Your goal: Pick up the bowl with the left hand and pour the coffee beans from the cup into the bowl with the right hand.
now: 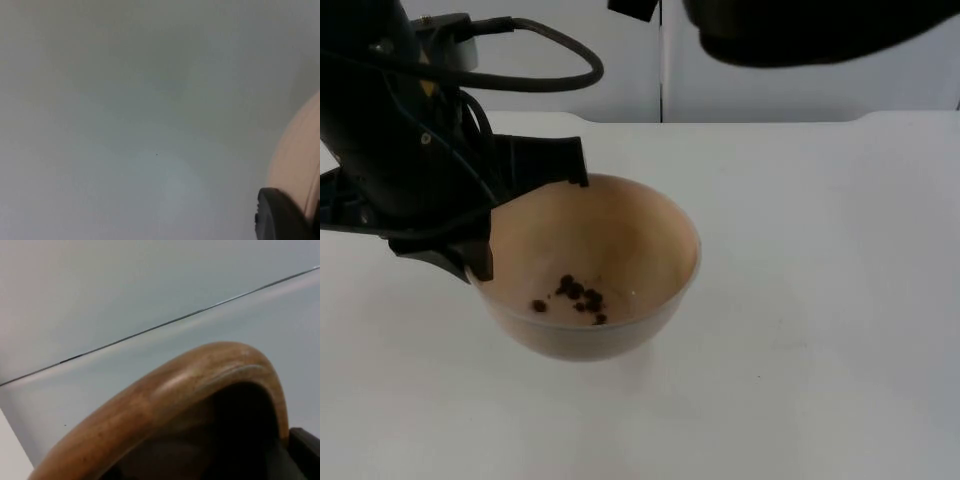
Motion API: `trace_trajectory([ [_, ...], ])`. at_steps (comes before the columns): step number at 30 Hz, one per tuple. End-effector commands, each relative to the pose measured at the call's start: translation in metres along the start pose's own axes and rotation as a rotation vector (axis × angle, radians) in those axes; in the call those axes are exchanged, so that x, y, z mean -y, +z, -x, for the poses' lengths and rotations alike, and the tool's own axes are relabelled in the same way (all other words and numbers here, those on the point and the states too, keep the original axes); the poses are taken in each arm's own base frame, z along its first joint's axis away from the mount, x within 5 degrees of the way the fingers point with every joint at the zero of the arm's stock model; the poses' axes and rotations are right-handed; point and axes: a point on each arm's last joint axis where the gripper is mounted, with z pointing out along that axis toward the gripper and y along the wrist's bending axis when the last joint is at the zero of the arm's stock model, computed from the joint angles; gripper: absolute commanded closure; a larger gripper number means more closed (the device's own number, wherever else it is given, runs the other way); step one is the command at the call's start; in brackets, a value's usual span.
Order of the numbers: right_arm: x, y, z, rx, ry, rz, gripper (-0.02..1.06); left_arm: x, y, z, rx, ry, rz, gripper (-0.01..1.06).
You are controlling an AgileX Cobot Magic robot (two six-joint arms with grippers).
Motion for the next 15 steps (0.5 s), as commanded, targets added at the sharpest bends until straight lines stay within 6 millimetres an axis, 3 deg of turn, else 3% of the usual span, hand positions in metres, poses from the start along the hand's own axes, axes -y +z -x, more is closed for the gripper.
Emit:
trace_trajectory([
  [1, 0.005, 0.001, -0.003, -0.011, 0.032, -0.012, 1.05, 0.001, -0.002, -0.002, -0.002, -0.014, -0.012, 1.05],
  [15, -0.008, 0.0, -0.012, -0.122, 0.138, 0.114, 1.05, 0.001, -0.002, -0.002, -0.002, -0.014, -0.012, 1.05],
])
